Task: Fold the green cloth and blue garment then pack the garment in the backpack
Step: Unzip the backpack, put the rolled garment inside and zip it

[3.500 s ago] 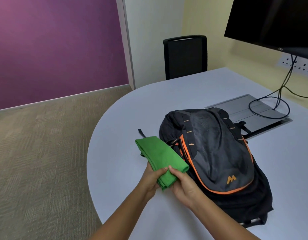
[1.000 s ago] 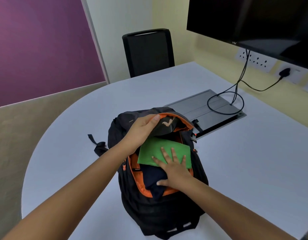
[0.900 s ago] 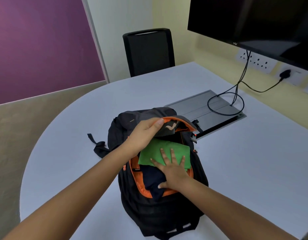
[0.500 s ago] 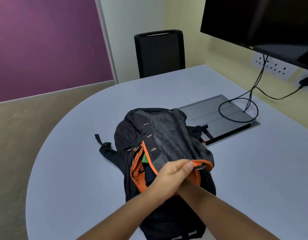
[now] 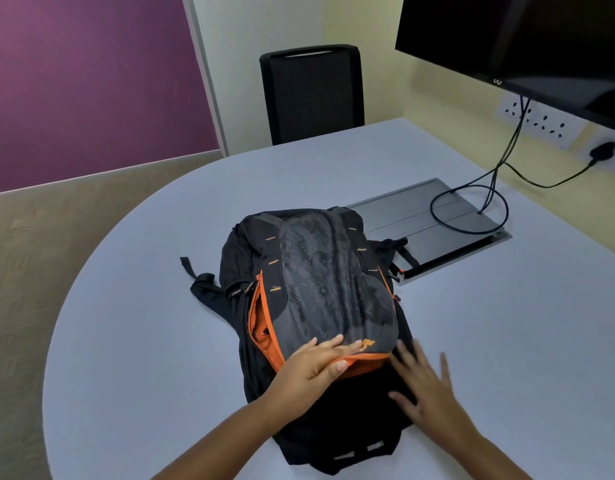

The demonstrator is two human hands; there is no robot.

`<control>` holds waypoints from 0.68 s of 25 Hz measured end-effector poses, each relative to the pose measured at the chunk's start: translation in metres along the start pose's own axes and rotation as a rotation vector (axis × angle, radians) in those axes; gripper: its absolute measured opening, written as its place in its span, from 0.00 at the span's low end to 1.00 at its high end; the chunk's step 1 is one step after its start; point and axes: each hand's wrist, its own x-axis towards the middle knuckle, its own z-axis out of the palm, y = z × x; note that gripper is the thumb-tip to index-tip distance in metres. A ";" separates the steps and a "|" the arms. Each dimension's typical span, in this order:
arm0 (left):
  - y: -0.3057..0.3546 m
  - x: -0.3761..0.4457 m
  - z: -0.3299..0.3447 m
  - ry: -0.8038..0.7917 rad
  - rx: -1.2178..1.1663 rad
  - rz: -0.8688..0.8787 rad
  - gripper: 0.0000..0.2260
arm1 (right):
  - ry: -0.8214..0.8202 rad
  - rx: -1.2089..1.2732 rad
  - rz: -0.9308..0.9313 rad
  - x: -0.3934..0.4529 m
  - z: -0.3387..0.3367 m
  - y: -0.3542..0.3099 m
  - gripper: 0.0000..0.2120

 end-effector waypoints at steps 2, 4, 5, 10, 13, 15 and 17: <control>-0.009 0.002 0.013 -0.028 0.156 0.015 0.20 | 0.054 0.076 0.216 -0.024 -0.004 0.025 0.31; -0.025 0.004 0.027 -0.033 0.346 0.032 0.27 | 0.071 0.126 0.292 -0.026 -0.011 0.032 0.34; -0.034 0.002 0.033 -0.007 0.472 0.059 0.28 | 0.088 0.144 0.288 -0.020 -0.019 0.026 0.35; -0.065 -0.012 0.037 -0.124 0.769 0.009 0.17 | 0.146 0.172 0.132 0.012 -0.039 -0.015 0.30; -0.074 -0.029 0.041 -0.116 0.842 0.073 0.17 | 0.149 0.159 0.023 0.031 -0.043 -0.044 0.27; -0.077 -0.041 0.040 -0.059 0.844 0.186 0.14 | 0.148 0.167 -0.030 0.046 -0.043 -0.060 0.27; -0.078 -0.047 0.026 0.098 0.757 0.265 0.12 | 0.128 0.175 -0.052 0.063 -0.045 -0.074 0.27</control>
